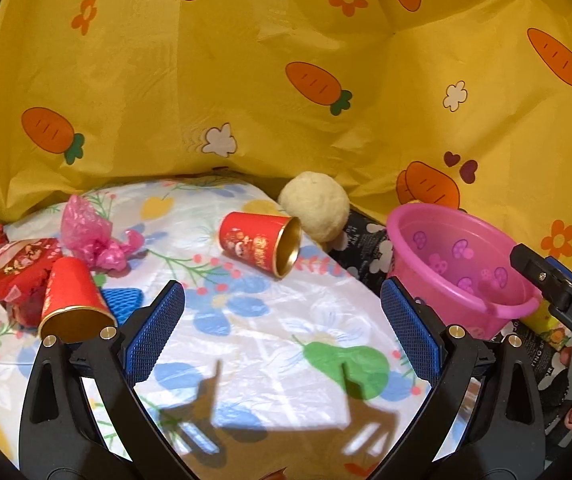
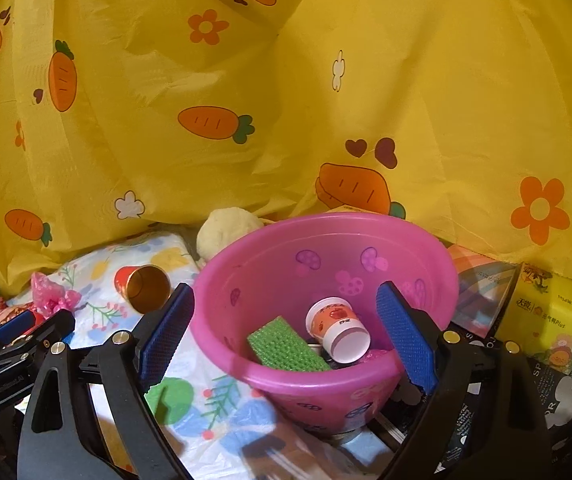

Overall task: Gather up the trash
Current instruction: 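Move both tools back toward the red snack wrapper and red cup, then grasp the red snack wrapper with the left tool while the right tool grasps a red paper cup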

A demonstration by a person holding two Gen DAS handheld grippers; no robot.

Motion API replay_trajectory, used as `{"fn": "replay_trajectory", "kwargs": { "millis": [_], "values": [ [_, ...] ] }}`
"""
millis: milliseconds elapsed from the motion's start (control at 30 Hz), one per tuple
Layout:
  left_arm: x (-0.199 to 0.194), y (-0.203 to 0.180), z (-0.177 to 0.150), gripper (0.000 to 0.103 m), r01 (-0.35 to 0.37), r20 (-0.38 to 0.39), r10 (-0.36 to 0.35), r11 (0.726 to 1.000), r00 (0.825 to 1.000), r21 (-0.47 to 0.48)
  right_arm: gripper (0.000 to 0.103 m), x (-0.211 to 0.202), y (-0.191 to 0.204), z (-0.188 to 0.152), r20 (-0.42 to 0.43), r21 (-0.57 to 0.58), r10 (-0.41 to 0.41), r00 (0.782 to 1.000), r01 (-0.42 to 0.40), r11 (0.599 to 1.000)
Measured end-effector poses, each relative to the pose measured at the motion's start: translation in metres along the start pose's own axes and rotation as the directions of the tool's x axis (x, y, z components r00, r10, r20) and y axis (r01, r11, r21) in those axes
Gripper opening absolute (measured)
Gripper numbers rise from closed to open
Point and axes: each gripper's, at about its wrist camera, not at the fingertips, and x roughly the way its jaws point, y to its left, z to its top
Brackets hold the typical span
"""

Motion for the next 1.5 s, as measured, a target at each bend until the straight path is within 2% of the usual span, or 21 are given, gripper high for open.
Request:
{"fn": "replay_trajectory", "kwargs": {
  "millis": [300,467,567,667,900,1067,1200,1267,1433,1500],
  "values": [
    [-0.027,0.056,-0.019,0.097,-0.111,-0.004,0.111,0.991,0.994,-0.072,0.089,-0.005,0.048,-0.02,-0.041,-0.06,0.087,0.995,-0.089,0.994],
    [-0.044,0.094,-0.028,0.097,-0.174,-0.001,0.176,0.977,0.984,-0.122,0.089,-0.005,0.075,-0.032,-0.067,-0.086,0.129,0.989,-0.135,0.987],
    [-0.056,0.12,-0.034,0.097,-0.234,0.003,0.236,0.962,0.972,-0.144,0.089,-0.004,0.096,-0.04,-0.087,-0.111,0.163,0.983,-0.173,0.979],
    [-0.069,0.144,-0.038,0.097,-0.309,0.01,0.314,0.938,0.949,-0.156,0.089,-0.001,0.121,-0.049,-0.11,-0.141,0.205,0.973,-0.22,0.965],
    [-0.09,0.208,-0.041,0.097,-0.363,-0.017,0.373,0.89,0.928,-0.275,0.089,0.004,0.177,-0.067,-0.165,-0.193,0.287,0.944,-0.316,0.929],
    [-0.091,0.235,-0.036,0.095,-0.349,-0.03,0.361,0.873,0.932,-0.342,0.089,0.01,0.21,-0.074,-0.196,-0.201,0.325,0.925,-0.362,0.91],
    [-0.073,0.246,-0.026,0.083,-0.332,-0.062,0.332,0.874,0.941,-0.356,0.089,0.014,0.233,-0.078,-0.218,-0.204,0.351,0.911,-0.394,0.896],
    [-0.062,0.253,-0.023,0.08,-0.309,-0.083,0.3,0.874,0.95,-0.375,0.089,0.017,0.243,-0.081,-0.23,-0.212,0.357,0.906,-0.404,0.89],
    [-0.038,0.27,-0.016,0.064,-0.289,-0.131,0.258,0.857,0.957,-0.426,0.089,0.026,0.264,-0.087,-0.266,-0.22,0.373,0.889,-0.433,0.874],
    [-0.029,0.274,-0.015,0.052,-0.276,-0.149,0.234,0.857,0.961,-0.435,0.089,0.029,0.271,-0.089,-0.277,-0.22,0.38,0.883,-0.443,0.869]
  ]
}}
